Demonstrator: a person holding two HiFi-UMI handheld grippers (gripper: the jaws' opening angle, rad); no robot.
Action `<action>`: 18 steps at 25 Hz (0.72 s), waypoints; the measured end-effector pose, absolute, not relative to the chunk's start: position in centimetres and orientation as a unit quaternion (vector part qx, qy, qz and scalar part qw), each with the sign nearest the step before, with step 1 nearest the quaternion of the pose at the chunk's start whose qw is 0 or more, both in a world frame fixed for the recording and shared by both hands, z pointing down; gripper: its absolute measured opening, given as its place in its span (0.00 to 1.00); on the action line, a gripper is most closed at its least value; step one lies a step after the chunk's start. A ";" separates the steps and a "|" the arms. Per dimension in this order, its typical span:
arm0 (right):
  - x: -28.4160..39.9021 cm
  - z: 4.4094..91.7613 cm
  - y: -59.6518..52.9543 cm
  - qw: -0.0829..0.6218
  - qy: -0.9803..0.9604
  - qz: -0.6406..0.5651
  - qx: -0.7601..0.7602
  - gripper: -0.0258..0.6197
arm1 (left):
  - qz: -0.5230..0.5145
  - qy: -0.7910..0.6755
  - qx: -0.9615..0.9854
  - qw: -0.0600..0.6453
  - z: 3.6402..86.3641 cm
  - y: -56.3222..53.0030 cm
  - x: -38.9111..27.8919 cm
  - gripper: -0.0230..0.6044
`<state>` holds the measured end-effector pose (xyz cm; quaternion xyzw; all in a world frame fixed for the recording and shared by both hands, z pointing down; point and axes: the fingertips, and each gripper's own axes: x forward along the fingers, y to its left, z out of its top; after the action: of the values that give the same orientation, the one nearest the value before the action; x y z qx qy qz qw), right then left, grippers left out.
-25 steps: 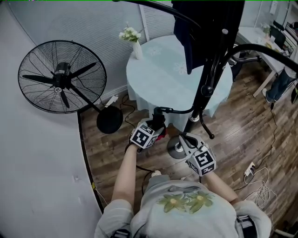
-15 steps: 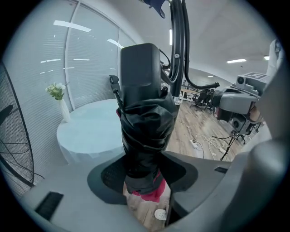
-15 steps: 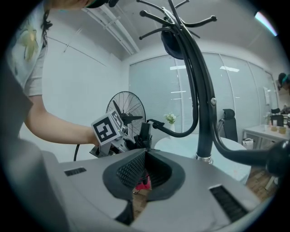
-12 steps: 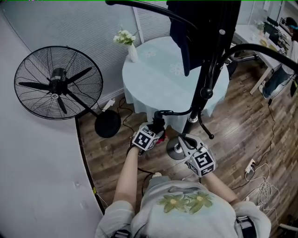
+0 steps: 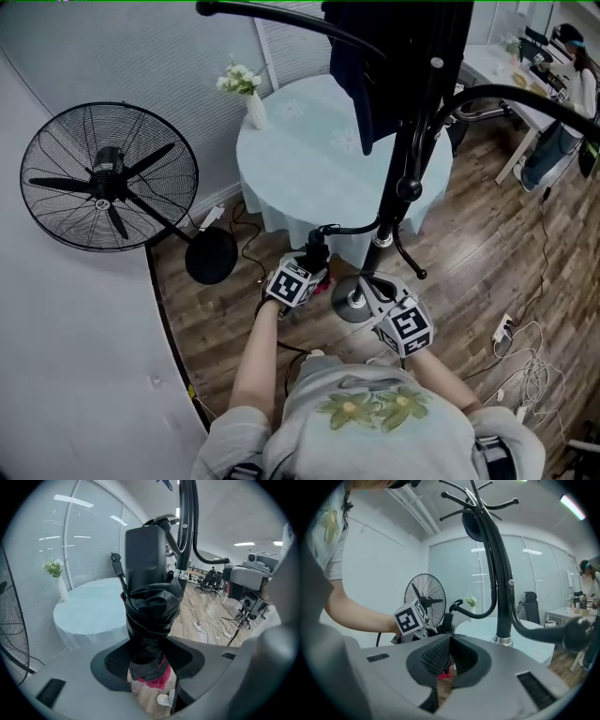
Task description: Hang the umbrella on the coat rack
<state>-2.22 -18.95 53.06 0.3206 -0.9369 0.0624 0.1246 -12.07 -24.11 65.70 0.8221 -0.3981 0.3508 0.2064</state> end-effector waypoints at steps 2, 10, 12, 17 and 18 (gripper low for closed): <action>-2.1 53.1 -18.9 0.125 -0.936 0.064 0.324 0.04 | 0.351 -0.396 0.822 0.209 65.9 -24.0 -11.9 0.38; -1.6 53.2 -18.9 0.127 -0.932 0.065 0.334 0.04 | 0.349 -0.390 0.824 0.215 67.0 -23.9 -10.8 0.38; -1.3 53.4 -18.7 0.130 -0.930 0.066 0.336 0.04 | 0.348 -0.392 0.824 0.217 67.1 -24.0 -10.6 0.38; -0.9 53.7 -18.7 0.133 -0.928 0.070 0.342 0.04 | 0.347 -0.391 0.823 0.220 67.4 -24.2 -10.2 0.38; -0.9 53.7 -18.7 0.133 -0.927 0.070 0.343 0.04 | 0.346 -0.392 0.824 0.220 67.4 -24.3 -10.1 0.38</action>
<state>-0.89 -18.66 53.73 0.3426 -0.9274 0.0703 0.1329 -10.07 -24.31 67.39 0.8238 -0.3915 0.3455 0.2205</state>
